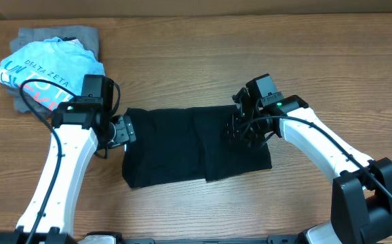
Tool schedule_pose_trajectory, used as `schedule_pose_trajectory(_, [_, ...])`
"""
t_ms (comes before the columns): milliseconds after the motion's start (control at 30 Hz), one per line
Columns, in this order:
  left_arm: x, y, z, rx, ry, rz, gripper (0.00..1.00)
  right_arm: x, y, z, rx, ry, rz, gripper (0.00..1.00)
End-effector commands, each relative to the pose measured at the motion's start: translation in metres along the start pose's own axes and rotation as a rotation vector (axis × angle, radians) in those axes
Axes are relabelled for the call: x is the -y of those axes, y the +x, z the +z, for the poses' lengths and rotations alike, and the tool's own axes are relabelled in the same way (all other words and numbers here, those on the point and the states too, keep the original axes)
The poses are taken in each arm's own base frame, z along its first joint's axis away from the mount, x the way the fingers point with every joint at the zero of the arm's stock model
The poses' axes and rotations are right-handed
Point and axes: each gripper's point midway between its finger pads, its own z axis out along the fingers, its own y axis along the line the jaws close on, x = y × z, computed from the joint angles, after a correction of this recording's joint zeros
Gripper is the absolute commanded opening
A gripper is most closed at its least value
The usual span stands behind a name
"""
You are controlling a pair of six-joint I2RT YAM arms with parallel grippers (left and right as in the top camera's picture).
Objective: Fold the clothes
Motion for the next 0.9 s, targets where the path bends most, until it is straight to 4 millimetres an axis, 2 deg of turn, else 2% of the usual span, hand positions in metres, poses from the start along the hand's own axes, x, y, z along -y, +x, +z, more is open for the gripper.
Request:
schedule_pose_trajectory(0, [0.006, 0.012, 0.018, -0.080, 0.013, 0.011, 0.82, -0.015, -0.019, -0.007, 0.088, -0.012, -0.047, 0.32])
schedule_pose_trajectory(100, [0.011, 0.007, 0.022, -0.071, 0.030, 0.009, 0.84, -0.020, -0.032, 0.005, 0.130, -0.015, -0.026, 0.36])
schedule_pose_trajectory(133, [0.013, 0.004, 0.026, -0.068, 0.031, 0.009, 0.84, -0.023, -0.039, 0.015, 0.144, -0.024, -0.012, 0.36])
schedule_pose_trajectory(200, [0.014, 0.003, 0.030, -0.074, 0.029, 0.010, 0.81, -0.025, -0.044, 0.027, 0.151, -0.036, -0.008, 0.44])
schedule_pose_trajectory(333, [0.017, 0.008, 0.042, -0.113, 0.032, 0.031, 0.71, -0.029, -0.044, 0.050, 0.138, -0.043, -0.038, 0.50])
schedule_pose_trajectory(433, [0.014, 0.019, 0.056, -0.171, 0.015, 0.037, 0.68, -0.025, -0.042, 0.061, 0.129, -0.014, -0.044, 0.50])
schedule_pose_trajectory(467, [0.013, 0.022, 0.061, -0.187, 0.008, 0.038, 0.71, -0.023, -0.042, 0.062, 0.132, 0.001, -0.043, 0.51])
schedule_pose_trajectory(500, [0.013, 0.025, 0.066, -0.200, 0.004, 0.038, 0.79, -0.019, -0.042, 0.063, 0.134, 0.020, -0.039, 0.50])
schedule_pose_trajectory(567, [0.014, 0.029, 0.076, -0.223, 0.008, 0.036, 0.88, -0.018, -0.040, 0.063, 0.128, 0.026, -0.034, 0.50])
schedule_pose_trajectory(667, [0.026, 0.032, 0.089, -0.254, 0.069, 0.033, 1.00, -0.015, -0.037, 0.064, 0.116, 0.037, -0.027, 0.50])
schedule_pose_trajectory(767, [0.038, 0.034, 0.099, -0.280, 0.129, 0.051, 1.00, -0.014, -0.037, 0.063, 0.117, 0.041, -0.026, 0.50])
schedule_pose_trajectory(867, [0.039, 0.039, 0.113, -0.320, 0.124, 0.072, 1.00, -0.013, -0.036, 0.064, 0.111, 0.045, -0.023, 0.50])
